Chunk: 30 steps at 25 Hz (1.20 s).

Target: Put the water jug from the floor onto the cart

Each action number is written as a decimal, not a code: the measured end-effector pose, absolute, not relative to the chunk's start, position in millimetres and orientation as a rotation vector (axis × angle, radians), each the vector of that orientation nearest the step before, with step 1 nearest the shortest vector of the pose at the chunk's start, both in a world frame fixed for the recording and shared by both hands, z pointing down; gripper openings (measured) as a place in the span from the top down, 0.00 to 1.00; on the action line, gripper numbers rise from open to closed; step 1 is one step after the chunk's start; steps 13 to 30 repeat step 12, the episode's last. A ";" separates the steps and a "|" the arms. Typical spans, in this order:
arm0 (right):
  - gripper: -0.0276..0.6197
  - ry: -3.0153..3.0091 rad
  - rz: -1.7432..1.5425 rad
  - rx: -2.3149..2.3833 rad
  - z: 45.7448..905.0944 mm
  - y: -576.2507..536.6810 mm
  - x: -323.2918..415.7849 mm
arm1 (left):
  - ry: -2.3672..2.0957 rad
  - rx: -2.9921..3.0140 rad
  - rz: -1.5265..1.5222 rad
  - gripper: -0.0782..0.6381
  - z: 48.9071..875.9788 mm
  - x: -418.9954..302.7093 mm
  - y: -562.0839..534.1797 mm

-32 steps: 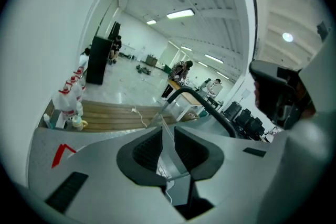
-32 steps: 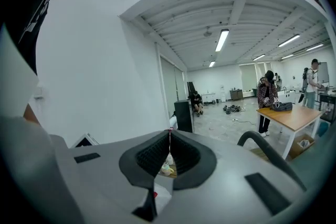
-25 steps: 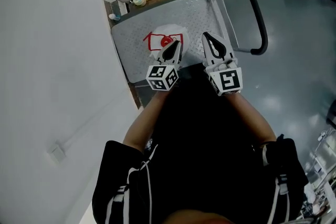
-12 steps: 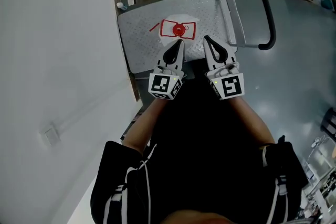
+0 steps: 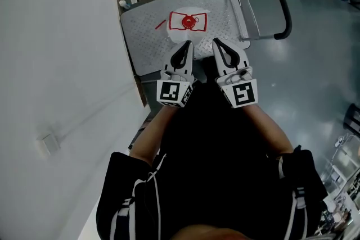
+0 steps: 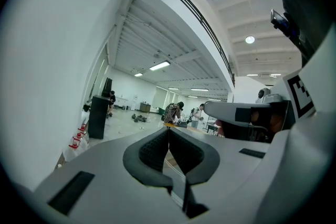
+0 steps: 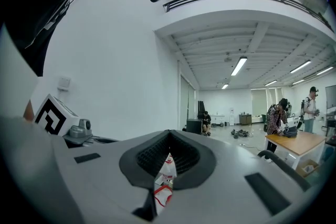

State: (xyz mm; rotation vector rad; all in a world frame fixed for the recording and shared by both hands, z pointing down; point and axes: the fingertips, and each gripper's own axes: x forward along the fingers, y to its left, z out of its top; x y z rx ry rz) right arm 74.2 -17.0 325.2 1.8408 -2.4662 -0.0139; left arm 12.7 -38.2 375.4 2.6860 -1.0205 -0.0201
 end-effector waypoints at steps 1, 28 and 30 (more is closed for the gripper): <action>0.93 -2.454 -0.009 1.847 326.1 -13.2 73.6 | -1.018 2.684 -0.020 0.86 375.9 12.0 -35.3; 0.93 -2.366 -0.032 1.913 326.6 17.4 75.5 | -0.958 2.723 -0.045 0.86 371.8 15.8 -3.6; 0.93 -2.366 -0.032 1.913 326.6 17.4 75.5 | -0.958 2.723 -0.045 0.86 371.8 15.8 -3.6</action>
